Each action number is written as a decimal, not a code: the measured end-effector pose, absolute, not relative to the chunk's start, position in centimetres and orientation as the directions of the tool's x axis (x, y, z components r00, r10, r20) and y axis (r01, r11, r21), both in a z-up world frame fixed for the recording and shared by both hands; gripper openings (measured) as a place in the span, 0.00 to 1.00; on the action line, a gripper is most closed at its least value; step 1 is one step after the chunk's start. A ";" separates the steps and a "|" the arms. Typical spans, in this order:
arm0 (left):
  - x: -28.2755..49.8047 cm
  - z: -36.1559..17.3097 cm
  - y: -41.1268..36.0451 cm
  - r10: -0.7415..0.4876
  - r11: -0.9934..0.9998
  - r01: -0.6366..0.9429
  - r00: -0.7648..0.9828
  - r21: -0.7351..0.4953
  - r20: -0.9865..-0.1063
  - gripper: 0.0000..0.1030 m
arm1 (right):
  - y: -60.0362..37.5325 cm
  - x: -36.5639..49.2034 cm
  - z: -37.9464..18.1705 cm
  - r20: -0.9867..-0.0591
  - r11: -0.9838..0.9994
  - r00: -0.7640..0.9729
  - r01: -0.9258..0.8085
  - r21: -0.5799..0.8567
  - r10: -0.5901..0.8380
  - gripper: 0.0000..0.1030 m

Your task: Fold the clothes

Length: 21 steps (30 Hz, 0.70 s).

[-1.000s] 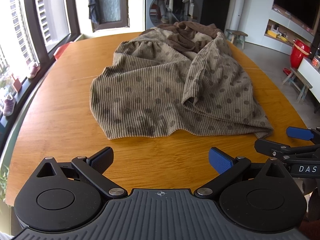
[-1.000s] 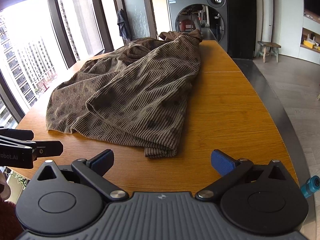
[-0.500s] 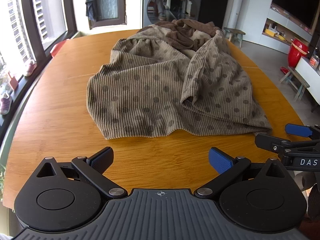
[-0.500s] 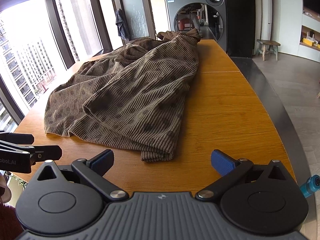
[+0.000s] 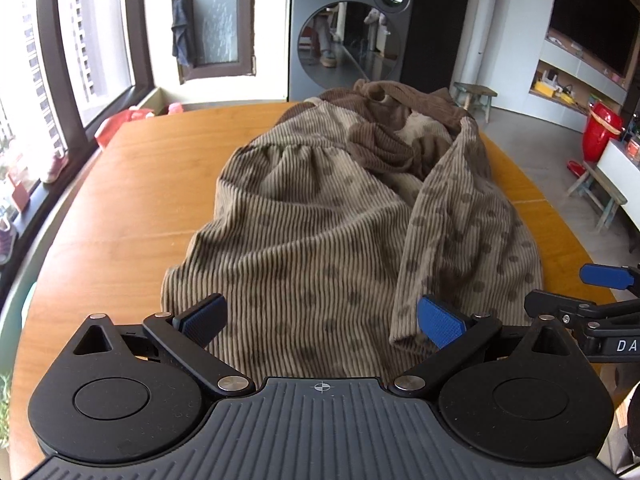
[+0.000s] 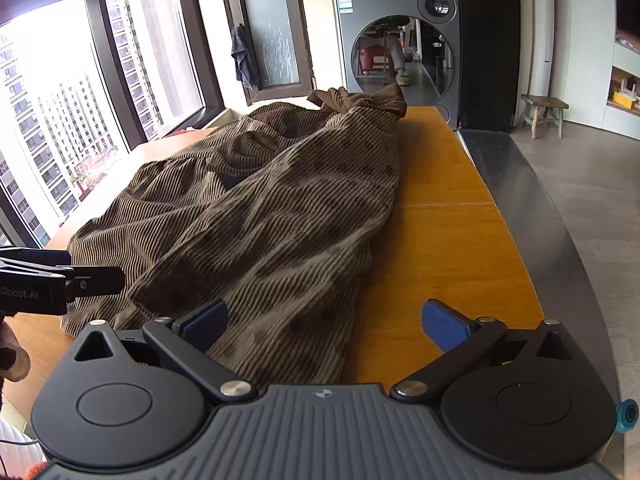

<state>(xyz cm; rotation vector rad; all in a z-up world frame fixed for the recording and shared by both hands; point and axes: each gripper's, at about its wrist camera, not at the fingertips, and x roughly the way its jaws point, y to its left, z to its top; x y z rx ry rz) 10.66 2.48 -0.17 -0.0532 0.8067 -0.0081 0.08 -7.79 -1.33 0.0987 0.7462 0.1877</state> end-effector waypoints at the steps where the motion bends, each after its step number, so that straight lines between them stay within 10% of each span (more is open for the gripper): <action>1: 11.6 -0.2 2.5 -0.029 0.999 -0.007 0.694 -0.048 -0.719 1.00 | -7.9 1.0 -1.2 -0.658 0.975 0.721 -0.132 0.178 0.218 1.00; 21: 14.9 -4.3 7.4 -0.375 0.913 0.140 0.659 -0.384 -0.652 1.00 | -9.1 14.2 -5.1 -0.439 0.713 0.640 -0.255 0.653 0.631 1.00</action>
